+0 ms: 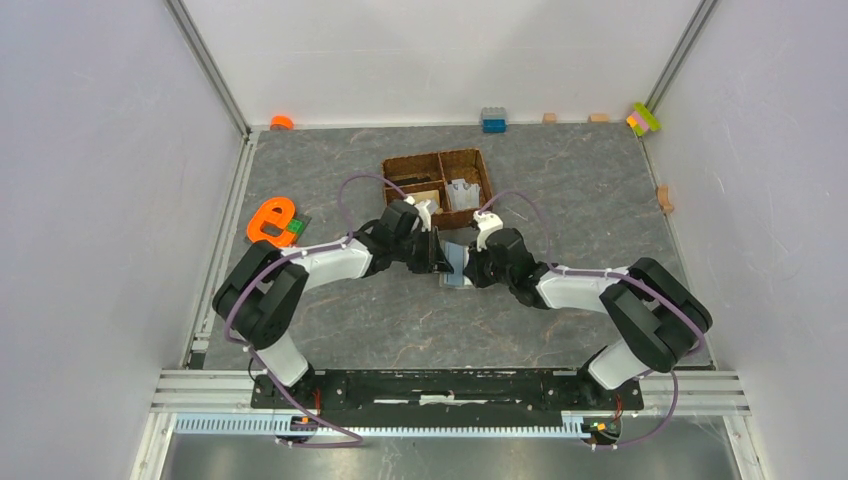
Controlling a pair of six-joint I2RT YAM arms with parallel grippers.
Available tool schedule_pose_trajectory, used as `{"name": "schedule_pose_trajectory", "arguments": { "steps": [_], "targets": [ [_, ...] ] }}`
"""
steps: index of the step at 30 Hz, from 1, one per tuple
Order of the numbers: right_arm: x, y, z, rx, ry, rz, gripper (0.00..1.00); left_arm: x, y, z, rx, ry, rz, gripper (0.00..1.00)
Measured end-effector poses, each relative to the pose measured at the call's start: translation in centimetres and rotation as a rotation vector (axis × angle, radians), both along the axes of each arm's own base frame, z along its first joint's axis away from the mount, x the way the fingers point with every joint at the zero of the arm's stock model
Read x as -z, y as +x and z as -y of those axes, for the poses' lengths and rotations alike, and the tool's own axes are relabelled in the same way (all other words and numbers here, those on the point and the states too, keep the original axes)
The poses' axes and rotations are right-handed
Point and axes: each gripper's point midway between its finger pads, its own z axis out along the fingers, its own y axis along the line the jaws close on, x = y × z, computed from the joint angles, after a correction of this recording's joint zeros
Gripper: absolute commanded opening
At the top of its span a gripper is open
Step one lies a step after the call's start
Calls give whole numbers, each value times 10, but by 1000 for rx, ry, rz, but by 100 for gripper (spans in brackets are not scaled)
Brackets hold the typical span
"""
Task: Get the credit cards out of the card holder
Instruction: Remove the credit card from the card holder.
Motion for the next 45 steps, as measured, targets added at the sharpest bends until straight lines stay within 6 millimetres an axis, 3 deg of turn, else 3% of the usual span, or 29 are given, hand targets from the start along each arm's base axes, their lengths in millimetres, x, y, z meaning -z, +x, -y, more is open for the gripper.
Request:
{"name": "schedule_pose_trajectory", "arguments": {
  "steps": [13, 18, 28, 35, 40, 45],
  "targets": [
    [-1, -5, -5, -37, 37, -33, 7, -8, -11, 0, 33, -87, 33, 18],
    [-2, -5, -7, -44, 53, -39, 7, -12, -12, 2, 42, -103, 36, 25],
    [-2, -7, -10, -59, 73, -52, 10, -17, -14, 6, 60, -134, 29, 23],
    [-1, -8, -10, -65, 75, -58, 26, -18, -16, 7, 67, -139, 25, 3],
    [0, -7, -7, -61, 66, -59, 37, -17, -16, 6, 66, -135, 20, 2],
    [-8, -2, 3, -30, 97, -43, 64, -12, -11, -1, 36, -113, 9, 2]
  ]
}}
